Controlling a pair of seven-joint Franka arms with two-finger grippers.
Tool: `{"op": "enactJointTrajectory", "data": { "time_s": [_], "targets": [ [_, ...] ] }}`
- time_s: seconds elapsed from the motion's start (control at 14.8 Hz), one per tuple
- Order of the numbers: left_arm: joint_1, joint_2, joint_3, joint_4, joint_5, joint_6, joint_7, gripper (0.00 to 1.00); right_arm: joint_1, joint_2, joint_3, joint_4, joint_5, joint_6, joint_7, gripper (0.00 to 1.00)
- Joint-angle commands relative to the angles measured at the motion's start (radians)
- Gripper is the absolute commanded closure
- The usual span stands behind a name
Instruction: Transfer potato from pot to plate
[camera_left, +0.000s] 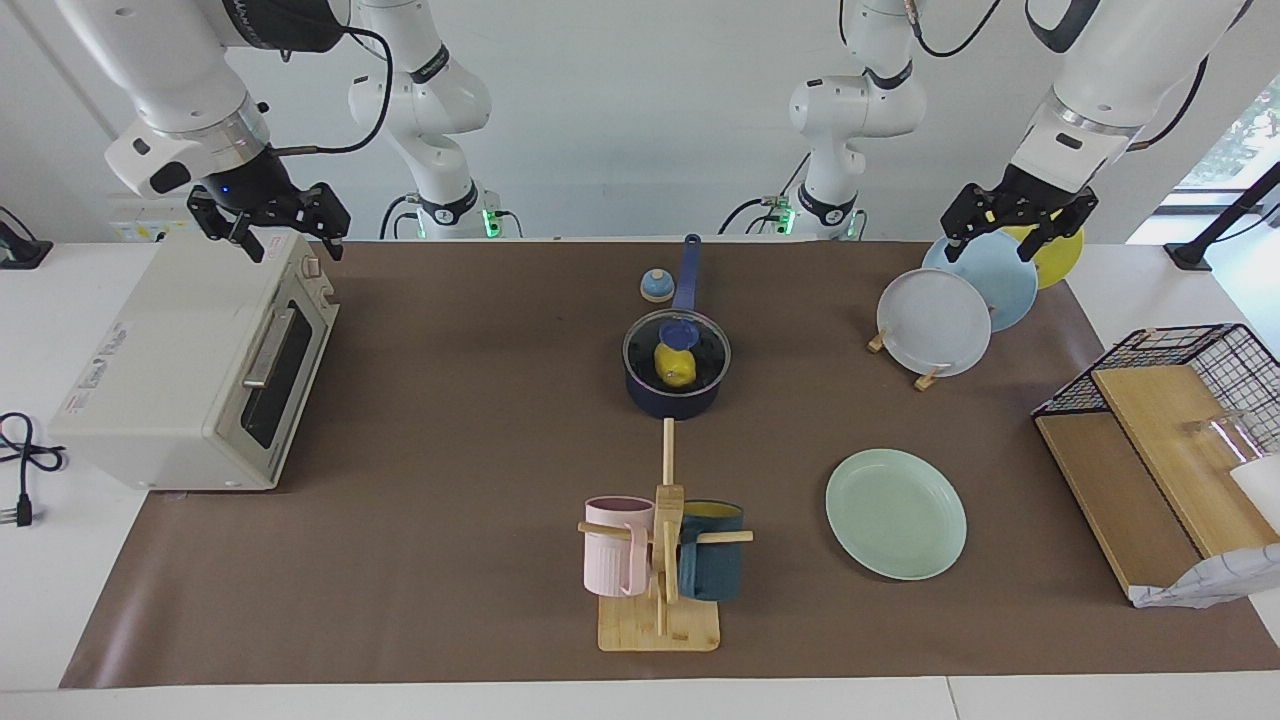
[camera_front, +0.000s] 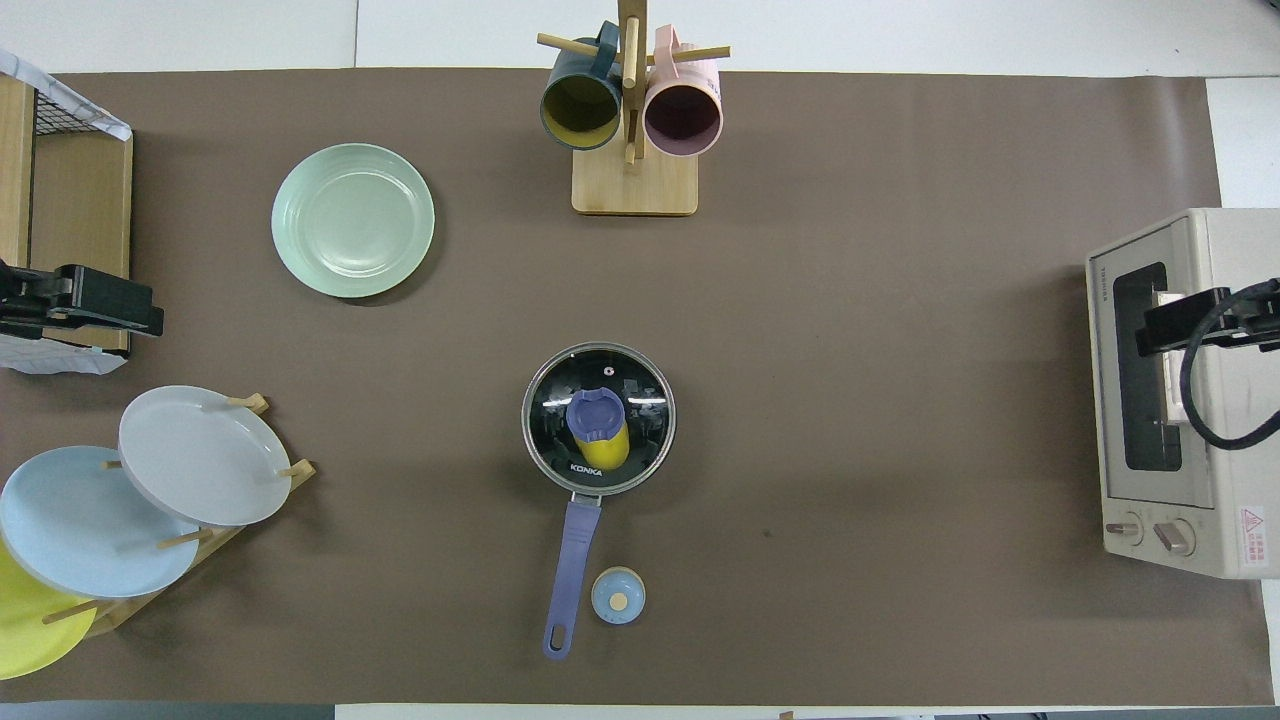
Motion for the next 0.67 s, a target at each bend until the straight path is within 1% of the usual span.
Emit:
{"op": "enactJointTrajectory", "data": {
  "time_s": [0.0, 0.4, 0.54, 0.61],
  "targets": [
    [-0.009, -0.014, 0.005, -0.016, 0.003, 0.012, 0.011, 0.0, -0.007, -0.018, 0.003, -0.024, 0.023, 0.021, -0.028, 0.0],
    [-0.011, -0.014, 0.002, -0.016, 0.003, 0.012, 0.005, 0.0, -0.004, -0.015, 0.006, -0.018, 0.023, 0.02, -0.02, 0.0],
    [-0.011, -0.014, 0.002, -0.016, 0.003, 0.012, 0.005, 0.0, 0.024, -0.013, 0.01, -0.018, 0.023, 0.028, -0.022, 0.0],
    [-0.011, -0.014, 0.002, -0.016, 0.003, 0.014, 0.005, 0.0, 0.038, -0.012, 0.012, -0.018, 0.025, 0.055, -0.019, 0.0]
  ]
}}
